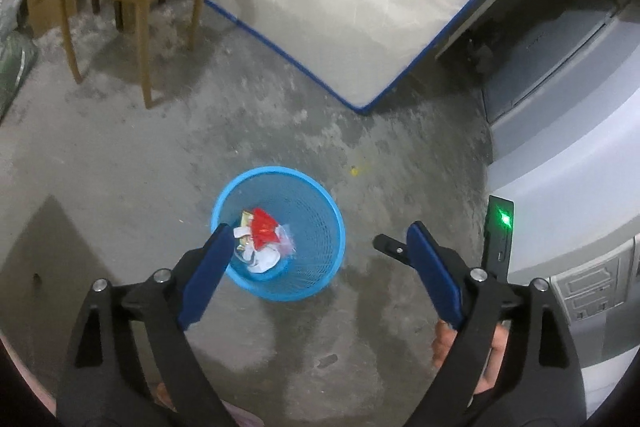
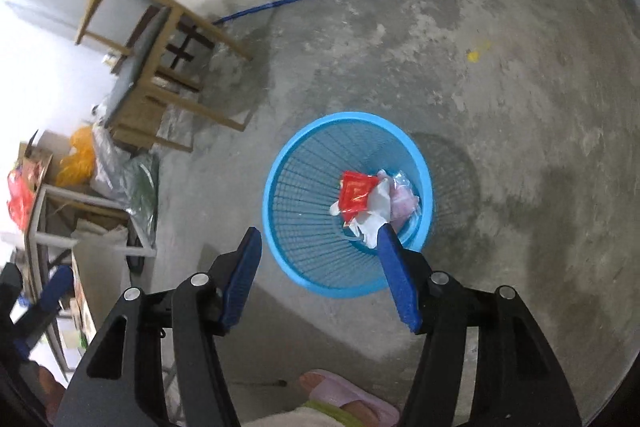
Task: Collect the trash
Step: 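Open both tools to drop wrapper and glove into the wastebasket, then move both tools back over the table toward the beige cloth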
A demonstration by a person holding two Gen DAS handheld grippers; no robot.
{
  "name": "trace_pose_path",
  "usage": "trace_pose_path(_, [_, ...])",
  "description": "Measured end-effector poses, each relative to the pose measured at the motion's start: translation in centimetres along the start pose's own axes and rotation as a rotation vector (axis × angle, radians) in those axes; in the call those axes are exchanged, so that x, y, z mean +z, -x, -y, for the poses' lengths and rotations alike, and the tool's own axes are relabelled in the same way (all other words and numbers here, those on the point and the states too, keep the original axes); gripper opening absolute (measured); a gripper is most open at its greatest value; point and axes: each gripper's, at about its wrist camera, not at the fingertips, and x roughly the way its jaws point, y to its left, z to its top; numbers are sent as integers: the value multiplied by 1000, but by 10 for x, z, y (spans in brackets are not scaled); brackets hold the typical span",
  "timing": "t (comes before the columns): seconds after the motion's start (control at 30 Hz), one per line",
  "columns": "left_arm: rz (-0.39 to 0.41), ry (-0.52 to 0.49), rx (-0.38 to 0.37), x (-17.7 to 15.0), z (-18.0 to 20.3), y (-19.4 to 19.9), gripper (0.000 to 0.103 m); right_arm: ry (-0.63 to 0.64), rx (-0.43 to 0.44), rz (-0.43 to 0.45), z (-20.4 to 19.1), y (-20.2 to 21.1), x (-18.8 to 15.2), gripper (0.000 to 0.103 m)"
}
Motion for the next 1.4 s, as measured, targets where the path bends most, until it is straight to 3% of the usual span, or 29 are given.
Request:
trace_pose_path(0.17, [68,-44,82,-25,8,62,91,164,-10,89,-31,55,-26,74])
trace_pose_path(0.37, [155,-33,119,-58,7,137,94,384,-56,218,-82,116,-61,92])
trace_pose_path(0.5, [229,65,115,-86,-12,186,94,540,-97,276,-122,143,-86,96])
trace_pose_path(0.67, [320,168,237,-128,-47,243,94,697,-197,351,-170,163,-123,96])
trace_pose_path(0.9, [427,300,296,-197,-85,312,94,946,-147,446,-234,185,-190,96])
trace_pose_path(1.1, [531,350,294,-262,-111,368,94,1105,29,456,-285,215,-257,96])
trace_pose_path(1.23, [607,369,290,-302,-125,412,94,1120,284,357,-309,228,-291,96])
trace_pose_path(1.4, [679,386,347,-351,-144,468,94,1081,516,197,-347,229,-321,96])
